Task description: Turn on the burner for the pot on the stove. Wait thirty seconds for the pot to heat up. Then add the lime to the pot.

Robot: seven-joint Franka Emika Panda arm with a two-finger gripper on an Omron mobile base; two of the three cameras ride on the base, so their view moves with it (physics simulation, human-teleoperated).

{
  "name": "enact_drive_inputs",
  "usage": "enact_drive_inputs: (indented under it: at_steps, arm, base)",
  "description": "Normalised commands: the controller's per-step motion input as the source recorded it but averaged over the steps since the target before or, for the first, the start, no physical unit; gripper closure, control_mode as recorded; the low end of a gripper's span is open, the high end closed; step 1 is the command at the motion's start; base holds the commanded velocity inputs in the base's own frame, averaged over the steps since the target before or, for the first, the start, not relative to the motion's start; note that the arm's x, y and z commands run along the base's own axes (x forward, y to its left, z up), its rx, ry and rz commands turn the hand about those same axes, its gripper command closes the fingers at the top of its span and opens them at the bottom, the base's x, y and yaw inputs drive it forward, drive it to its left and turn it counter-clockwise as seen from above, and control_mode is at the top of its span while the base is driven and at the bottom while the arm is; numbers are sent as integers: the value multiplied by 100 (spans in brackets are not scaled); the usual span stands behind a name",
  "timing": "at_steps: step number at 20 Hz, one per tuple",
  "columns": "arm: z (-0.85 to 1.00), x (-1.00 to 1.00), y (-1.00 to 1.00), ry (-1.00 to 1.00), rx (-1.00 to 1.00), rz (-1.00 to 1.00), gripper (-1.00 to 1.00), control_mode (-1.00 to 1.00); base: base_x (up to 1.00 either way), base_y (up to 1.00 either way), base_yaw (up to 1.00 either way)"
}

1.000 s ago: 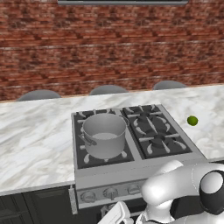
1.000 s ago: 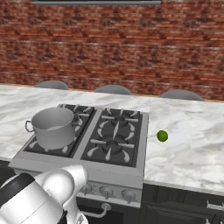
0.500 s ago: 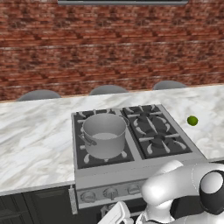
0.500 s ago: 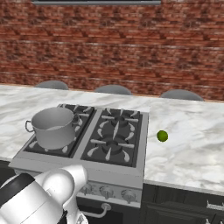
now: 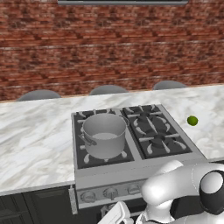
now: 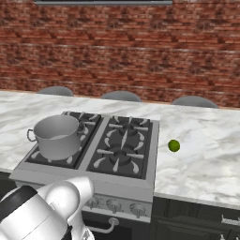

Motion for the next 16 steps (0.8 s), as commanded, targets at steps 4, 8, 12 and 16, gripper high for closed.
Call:
enact_drive_inputs:
  at_steps: [4, 8, 12, 16]
  arm:
    - [0, 0, 0, 0, 0, 0, 100, -100]
    - [0, 0, 0, 0, 0, 0, 100, -100]
    - [0, 0, 0, 0, 0, 0, 100, -100]
    - [0, 0, 0, 0, 0, 0, 100, -100]
  base:
    - [0, 0, 0]
    - [0, 0, 0]
    - [0, 0, 0]
    - [0, 0, 0]
